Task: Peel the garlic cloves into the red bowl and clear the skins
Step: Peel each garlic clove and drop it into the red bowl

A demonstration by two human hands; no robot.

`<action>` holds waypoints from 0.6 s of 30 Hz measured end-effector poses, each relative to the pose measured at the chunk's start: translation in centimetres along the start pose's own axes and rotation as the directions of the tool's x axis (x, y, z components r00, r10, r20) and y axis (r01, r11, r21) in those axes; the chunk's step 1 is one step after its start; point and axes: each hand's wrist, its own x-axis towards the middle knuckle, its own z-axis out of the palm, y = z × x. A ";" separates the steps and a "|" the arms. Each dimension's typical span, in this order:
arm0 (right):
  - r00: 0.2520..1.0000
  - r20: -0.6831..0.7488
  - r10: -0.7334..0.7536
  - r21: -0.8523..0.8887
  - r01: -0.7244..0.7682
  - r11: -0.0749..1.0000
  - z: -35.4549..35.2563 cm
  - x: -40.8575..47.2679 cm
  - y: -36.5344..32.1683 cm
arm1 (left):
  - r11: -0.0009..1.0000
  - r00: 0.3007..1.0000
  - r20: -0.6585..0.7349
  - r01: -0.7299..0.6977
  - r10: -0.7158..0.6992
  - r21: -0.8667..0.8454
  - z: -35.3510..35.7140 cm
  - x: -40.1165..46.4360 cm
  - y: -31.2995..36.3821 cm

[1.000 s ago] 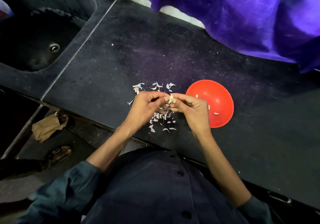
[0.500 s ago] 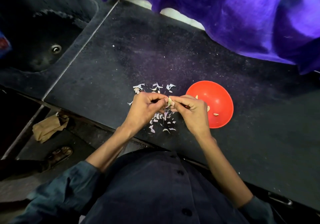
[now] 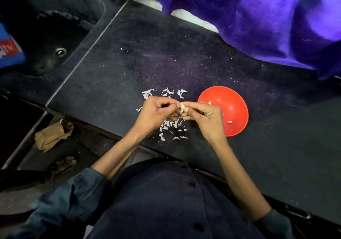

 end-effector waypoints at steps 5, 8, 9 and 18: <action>0.999 -0.008 0.053 0.052 -0.052 0.997 0.6 0.1 0.1 | 0.931 0.981 -0.083 -0.138 0.176 0.337 0.3 -0.4 0.4; 0.996 -0.030 0.087 0.121 -0.083 0.989 1.0 0.1 -0.1 | 0.851 0.952 -0.059 -0.239 0.300 0.468 0.3 -0.6 0.4; 0.996 -0.036 0.079 0.137 -0.074 0.988 1.0 0.1 -0.1 | 0.828 0.943 -0.042 -0.269 0.332 0.492 0.3 -0.7 0.3; 0.986 -0.102 0.131 0.256 -0.101 0.961 1.2 -0.2 -1.0 | 0.875 0.945 -0.119 -0.228 0.305 0.428 0.6 -0.9 0.5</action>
